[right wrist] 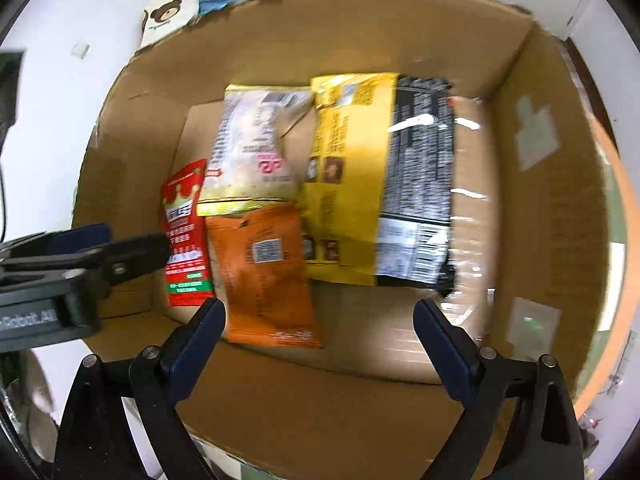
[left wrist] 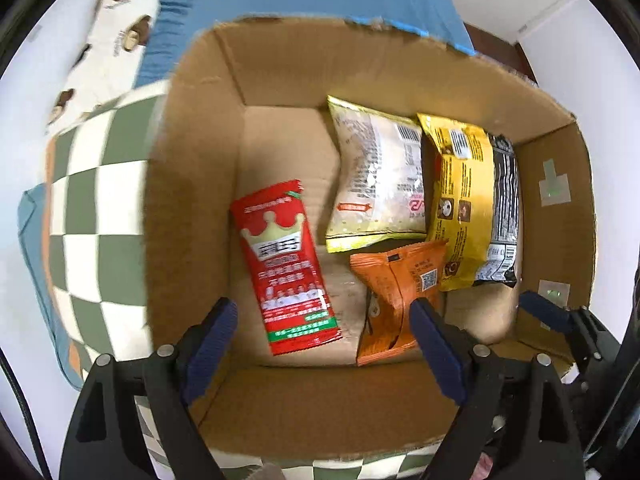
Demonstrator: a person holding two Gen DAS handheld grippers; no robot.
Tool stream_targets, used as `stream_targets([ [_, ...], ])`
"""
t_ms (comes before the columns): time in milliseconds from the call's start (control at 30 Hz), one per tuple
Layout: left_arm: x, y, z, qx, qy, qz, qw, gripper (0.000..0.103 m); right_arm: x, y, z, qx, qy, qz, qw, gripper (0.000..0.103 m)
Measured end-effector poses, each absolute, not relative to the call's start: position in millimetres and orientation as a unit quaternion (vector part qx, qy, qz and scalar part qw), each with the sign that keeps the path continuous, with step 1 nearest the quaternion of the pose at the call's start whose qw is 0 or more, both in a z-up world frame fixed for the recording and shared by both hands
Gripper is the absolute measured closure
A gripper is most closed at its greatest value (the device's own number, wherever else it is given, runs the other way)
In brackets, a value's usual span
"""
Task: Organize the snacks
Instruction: 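Withdraw both tools from the box toward the remaining snacks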
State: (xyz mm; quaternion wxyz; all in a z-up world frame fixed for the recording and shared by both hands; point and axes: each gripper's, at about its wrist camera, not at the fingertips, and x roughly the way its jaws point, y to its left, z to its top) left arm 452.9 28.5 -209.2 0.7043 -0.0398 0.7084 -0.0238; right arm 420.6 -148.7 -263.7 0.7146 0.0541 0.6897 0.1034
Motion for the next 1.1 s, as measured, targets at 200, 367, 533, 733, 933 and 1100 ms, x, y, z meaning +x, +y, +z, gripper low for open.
stream_targets([
  [200, 424.0, 33.7, -181.0, -0.050, 0.666, -0.002, 0.745, 0.015, 413.8, -167.3, -238.2, 0.040, 0.653, 0.092, 0.751, 0.006],
  [367, 405.5, 21.3, -151.7, -0.049, 0.620, -0.001, 0.783, 0.015, 390.6, -179.1, -208.3, 0.030, 0.611, 0.079, 0.787, 0.006],
  [533, 379.4, 12.0, -118.7, -0.027, 0.572, -0.005, 0.820, 0.015, 363.0, -184.7, -178.7, 0.026, 0.565, 0.061, 0.822, 0.006],
  [733, 341.0, 13.9, -76.1, -0.016, 0.517, -0.019, 0.856, 0.015, 320.7, -181.8, -145.8, 0.032, 0.530, 0.048, 0.846, 0.006],
  [933, 306.7, 16.6, -50.1, -0.003, 0.480, -0.031, 0.877, 0.015, 279.4, -178.2, -109.0, 0.050, 0.488, 0.034, 0.871, 0.006],
  [1100, 288.9, 24.5, -49.6, 0.000, 0.469, -0.029, 0.883, 0.015, 258.5, -172.5, -101.2, 0.067, 0.475, 0.037, 0.877, 0.006],
])
